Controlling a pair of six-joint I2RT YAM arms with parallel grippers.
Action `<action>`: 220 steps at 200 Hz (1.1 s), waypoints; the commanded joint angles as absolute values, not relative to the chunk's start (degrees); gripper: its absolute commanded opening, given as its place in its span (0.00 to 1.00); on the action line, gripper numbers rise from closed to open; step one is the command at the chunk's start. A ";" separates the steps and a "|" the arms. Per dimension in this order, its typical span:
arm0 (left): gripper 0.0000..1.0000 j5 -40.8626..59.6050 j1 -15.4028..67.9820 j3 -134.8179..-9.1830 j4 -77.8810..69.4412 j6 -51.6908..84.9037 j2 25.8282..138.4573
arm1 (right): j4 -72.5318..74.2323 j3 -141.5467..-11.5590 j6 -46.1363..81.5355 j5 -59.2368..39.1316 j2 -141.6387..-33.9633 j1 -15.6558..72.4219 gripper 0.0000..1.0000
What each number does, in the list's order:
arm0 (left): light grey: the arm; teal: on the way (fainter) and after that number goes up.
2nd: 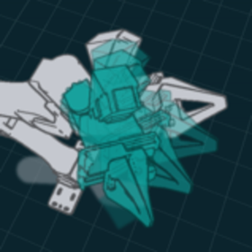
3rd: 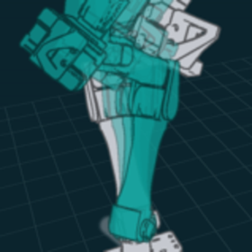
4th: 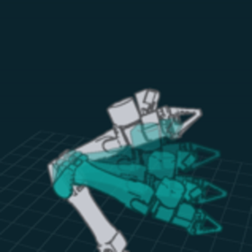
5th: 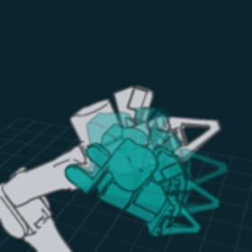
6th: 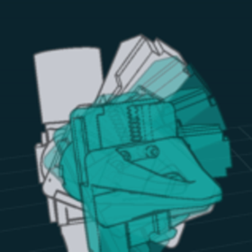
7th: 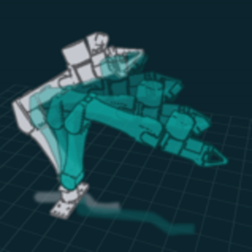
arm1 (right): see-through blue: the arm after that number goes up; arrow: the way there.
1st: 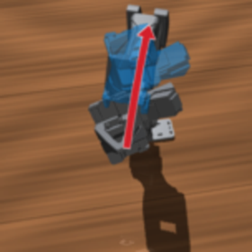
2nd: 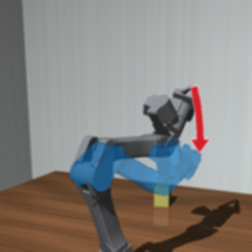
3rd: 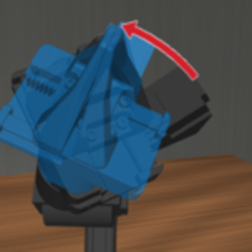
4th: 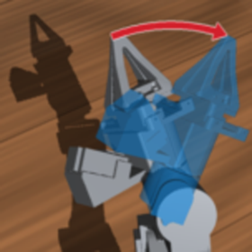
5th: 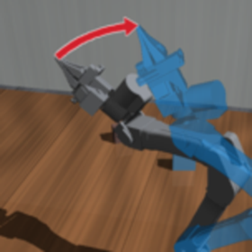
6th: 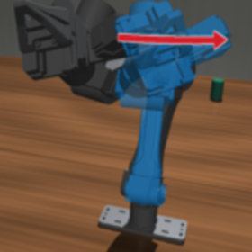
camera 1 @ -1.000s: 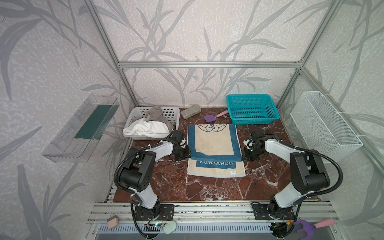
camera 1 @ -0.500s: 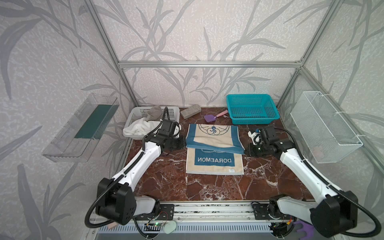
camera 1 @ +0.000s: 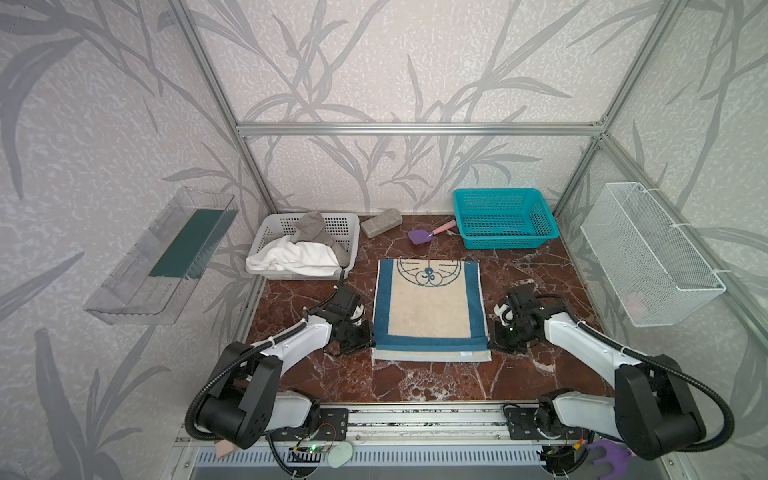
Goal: Fold and stack the towels
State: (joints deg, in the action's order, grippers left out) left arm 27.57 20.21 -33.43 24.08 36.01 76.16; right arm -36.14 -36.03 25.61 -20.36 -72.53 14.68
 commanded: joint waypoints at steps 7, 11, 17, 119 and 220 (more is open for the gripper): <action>0.00 25.36 19.97 -37.30 27.79 35.29 72.66 | -41.95 -40.11 23.43 -16.05 -69.16 14.50 0.00; 0.00 25.31 19.95 -37.81 28.54 35.24 72.10 | -42.93 -40.77 23.21 -15.66 -68.55 14.51 0.00; 0.00 25.28 19.95 -38.53 29.69 35.09 71.20 | -44.66 -41.61 22.72 -15.14 -67.63 14.47 0.00; 0.00 28.48 22.49 -30.98 26.64 41.20 68.51 | -43.86 -33.54 32.16 -14.79 -64.36 15.55 0.00; 0.33 24.74 22.50 -30.05 33.65 42.51 58.88 | -52.65 -41.40 31.11 -9.73 -66.86 20.26 0.42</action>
